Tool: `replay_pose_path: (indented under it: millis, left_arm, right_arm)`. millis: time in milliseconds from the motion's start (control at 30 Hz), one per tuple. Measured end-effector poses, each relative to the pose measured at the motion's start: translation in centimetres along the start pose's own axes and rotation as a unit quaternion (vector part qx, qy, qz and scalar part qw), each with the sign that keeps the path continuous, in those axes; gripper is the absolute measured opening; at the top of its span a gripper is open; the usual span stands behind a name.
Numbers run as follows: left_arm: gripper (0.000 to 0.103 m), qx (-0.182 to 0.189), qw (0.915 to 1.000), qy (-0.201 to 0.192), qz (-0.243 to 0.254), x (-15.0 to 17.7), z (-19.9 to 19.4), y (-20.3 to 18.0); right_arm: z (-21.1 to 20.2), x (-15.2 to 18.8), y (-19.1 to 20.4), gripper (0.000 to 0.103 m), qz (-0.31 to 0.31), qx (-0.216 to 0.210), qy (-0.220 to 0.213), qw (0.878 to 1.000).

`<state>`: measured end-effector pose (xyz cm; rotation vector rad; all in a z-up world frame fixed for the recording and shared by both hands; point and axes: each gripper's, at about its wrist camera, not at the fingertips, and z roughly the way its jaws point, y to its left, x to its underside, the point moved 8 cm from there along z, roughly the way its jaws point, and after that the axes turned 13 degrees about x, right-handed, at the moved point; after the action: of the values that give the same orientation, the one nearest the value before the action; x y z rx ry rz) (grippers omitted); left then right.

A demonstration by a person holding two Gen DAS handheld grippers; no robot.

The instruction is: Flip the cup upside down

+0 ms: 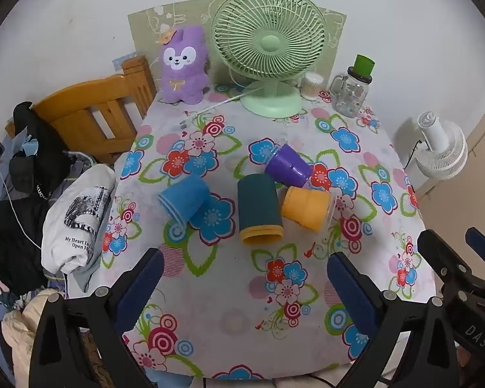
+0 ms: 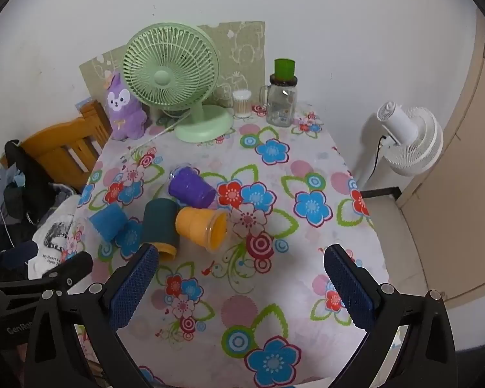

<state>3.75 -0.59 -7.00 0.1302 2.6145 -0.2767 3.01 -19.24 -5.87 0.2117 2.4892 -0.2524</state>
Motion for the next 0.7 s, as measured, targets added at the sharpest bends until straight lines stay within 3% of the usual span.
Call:
replay_pose_path:
  millis: [67,200,367,700]
  left_arm:
    - [0.1,0.031,0.9993,0.014,-0.018,0.3,0.4,-0.3]
    - [0.1,0.028,0.9994,0.016,-0.015,0.5,0.5,-0.3]
    - [0.1,0.035,0.9991,0.021,-0.012,0.7,0.5,0.1]
    - [0.1,0.035,0.999,0.024,-0.01,0.4,0.5,-0.1]
  right_arm:
    - [-0.2,0.0,0.2,0.103,-0.001,-0.007,0.001,1.0]
    - [0.4,0.4,0.0,0.103,0.012,-0.023,0.02,0.999]
    - [0.3,0.5,0.4,0.103,0.005,-0.01,0.025,1.0]
    - [0.2,0.7,0.0,0.103,0.01,-0.029,0.024,0.999]
